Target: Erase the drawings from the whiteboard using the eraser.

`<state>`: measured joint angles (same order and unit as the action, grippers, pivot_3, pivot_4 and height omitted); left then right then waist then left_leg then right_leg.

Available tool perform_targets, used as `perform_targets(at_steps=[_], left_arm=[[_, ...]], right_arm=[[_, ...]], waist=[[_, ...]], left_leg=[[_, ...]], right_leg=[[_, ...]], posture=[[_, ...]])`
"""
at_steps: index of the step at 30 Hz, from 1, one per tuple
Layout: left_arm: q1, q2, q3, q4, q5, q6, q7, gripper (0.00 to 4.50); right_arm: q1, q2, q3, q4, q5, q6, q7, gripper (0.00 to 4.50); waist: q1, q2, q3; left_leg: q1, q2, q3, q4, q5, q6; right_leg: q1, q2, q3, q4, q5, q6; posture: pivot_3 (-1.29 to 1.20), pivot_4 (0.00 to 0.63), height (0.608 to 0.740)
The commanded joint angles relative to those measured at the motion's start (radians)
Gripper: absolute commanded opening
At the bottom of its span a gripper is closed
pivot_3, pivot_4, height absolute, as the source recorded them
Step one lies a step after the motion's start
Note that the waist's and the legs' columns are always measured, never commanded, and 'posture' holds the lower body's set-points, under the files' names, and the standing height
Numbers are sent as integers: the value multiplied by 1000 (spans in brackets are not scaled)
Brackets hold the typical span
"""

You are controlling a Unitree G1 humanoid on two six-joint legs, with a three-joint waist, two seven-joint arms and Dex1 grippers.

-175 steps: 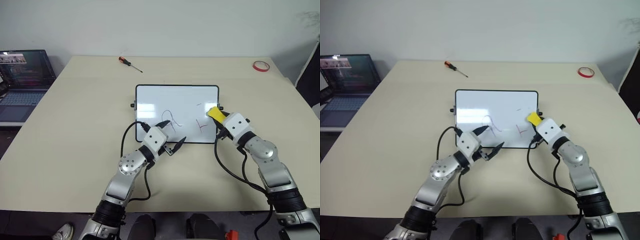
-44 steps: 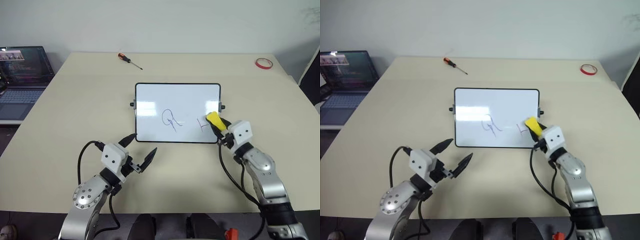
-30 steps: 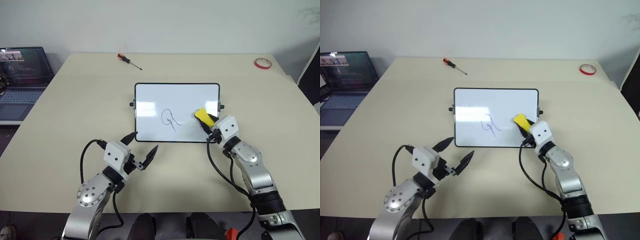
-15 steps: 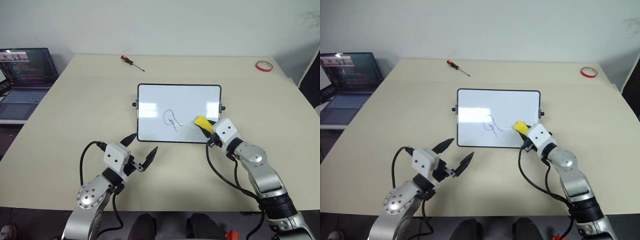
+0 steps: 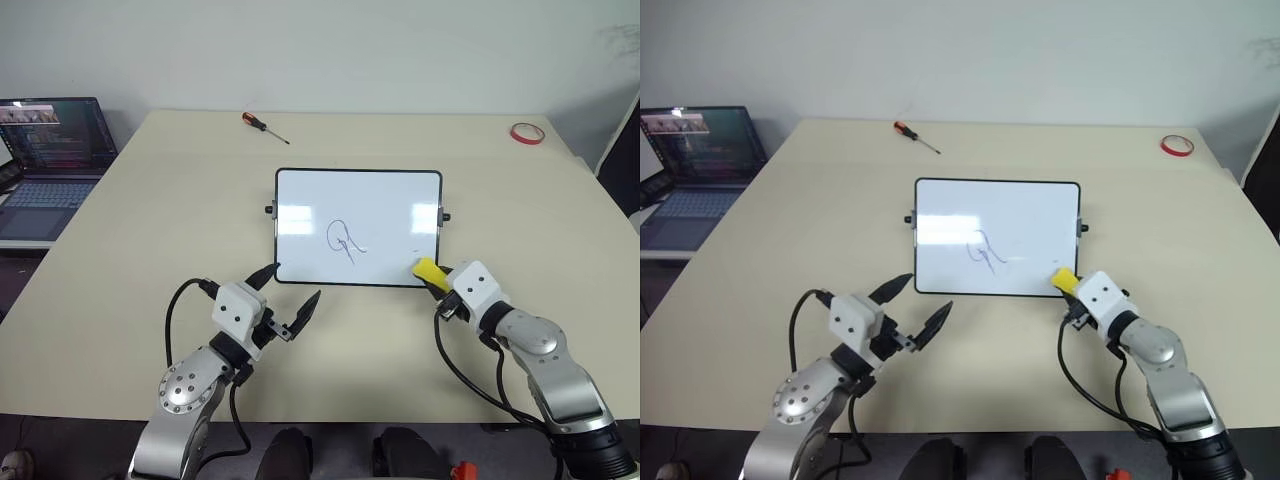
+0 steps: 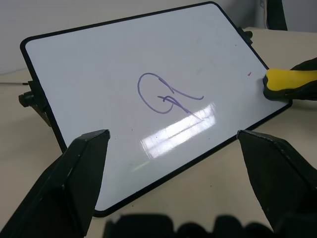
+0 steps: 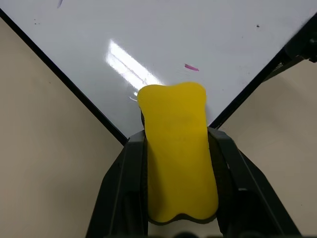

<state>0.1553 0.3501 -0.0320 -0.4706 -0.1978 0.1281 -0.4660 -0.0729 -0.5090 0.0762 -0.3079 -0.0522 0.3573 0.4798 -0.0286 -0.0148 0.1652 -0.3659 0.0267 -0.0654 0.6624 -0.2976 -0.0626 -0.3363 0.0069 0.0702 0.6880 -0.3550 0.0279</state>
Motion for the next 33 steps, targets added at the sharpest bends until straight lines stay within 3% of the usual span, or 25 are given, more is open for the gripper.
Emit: perform_targets(at_steps=[1, 13, 27, 33], left_arm=[[-10, -3, -4, -26, -1, -12, 2, 4500], [-14, -4, -7, -31, 6, -11, 7, 4500], [16, -5, -8, -39, 5, -19, 8, 4500], [1, -3, -9, -24, -1, -20, -1, 4500]], right_arm=[[-42, 25, -46, 41, 16, -17, -35, 1242], [-206, 135, 14, 178, -9, -119, -72, 1242], [28, 12, 4, 39, -30, -32, -26, 1242], [15, 34, -29, 42, 3, -47, -43, 1242]], waist=[[-1, 0, 0], [-10, 0, 2], [-2, -1, 2], [-2, -1, 2]], left_leg=[[0, 0, 0, 0, 0, 0], [0, 1, 1, -2, 0, 0], [0, 1, 0, -2, 0, 0], [0, 1, 0, -2, 0, 0]], right_leg=[[0, 0, 0, 0, 0, 0], [-1, 0, 1, -2, 1, 0], [1, 0, 0, -6, 1, 0], [1, 0, 0, -6, 1, 1]], posture=[[0, 150, 740], [0, 150, 740], [0, 150, 740], [0, 150, 740]])
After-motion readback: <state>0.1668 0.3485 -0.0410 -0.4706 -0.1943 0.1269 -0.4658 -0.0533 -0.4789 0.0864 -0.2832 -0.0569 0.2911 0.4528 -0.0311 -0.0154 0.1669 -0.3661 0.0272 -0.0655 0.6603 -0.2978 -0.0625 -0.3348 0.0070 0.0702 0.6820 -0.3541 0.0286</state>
